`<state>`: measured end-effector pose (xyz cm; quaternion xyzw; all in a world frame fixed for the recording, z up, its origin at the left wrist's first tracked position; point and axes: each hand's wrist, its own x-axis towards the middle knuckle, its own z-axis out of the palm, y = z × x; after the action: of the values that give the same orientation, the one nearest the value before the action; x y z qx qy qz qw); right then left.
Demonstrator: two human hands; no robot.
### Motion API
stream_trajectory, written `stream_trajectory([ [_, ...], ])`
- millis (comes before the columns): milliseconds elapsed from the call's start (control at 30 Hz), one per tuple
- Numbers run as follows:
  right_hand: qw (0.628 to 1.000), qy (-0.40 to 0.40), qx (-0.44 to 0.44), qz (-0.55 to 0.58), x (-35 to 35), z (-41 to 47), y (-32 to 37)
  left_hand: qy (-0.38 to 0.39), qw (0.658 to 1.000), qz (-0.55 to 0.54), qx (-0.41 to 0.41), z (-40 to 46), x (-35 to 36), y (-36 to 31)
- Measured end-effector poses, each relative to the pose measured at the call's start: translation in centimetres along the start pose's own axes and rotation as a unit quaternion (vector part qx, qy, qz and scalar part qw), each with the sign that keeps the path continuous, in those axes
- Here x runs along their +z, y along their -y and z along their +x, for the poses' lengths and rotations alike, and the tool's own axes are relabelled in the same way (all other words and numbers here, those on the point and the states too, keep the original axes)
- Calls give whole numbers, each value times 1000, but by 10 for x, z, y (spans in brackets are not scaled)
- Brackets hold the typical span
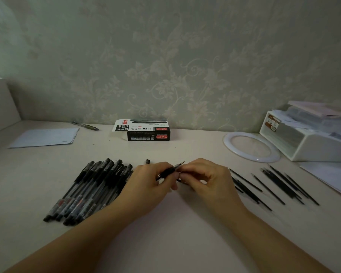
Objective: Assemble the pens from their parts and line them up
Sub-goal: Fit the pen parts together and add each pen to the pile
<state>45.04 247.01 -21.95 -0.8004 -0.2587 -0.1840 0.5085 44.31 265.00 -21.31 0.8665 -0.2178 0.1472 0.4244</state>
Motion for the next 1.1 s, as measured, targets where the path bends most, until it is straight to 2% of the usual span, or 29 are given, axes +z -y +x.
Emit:
stream_trajectory([
  [100,1000,3,-2,2,-1,1,0,8,1000,-1,-2,0,-1,0],
  [200,999,-2,36,41,-1,1,-1,7,1000,16,2,1,0,2],
  [333,992,-48,94,68,-3,2,-7,-8,991,130,33,0,2,7],
  [400,990,-58,102,74,-5,2,-8,-11,989,140,42,0,1,7],
  [700,997,-6,66,48,-4,1,-6,11,988,145,50,-1,1,5],
  [867,996,24,73,55,-6,0,-6,29,981,188,40,-1,-1,7],
  [1100,995,45,83,35,-6,2,-9,33,975,195,106,2,-2,10],
])
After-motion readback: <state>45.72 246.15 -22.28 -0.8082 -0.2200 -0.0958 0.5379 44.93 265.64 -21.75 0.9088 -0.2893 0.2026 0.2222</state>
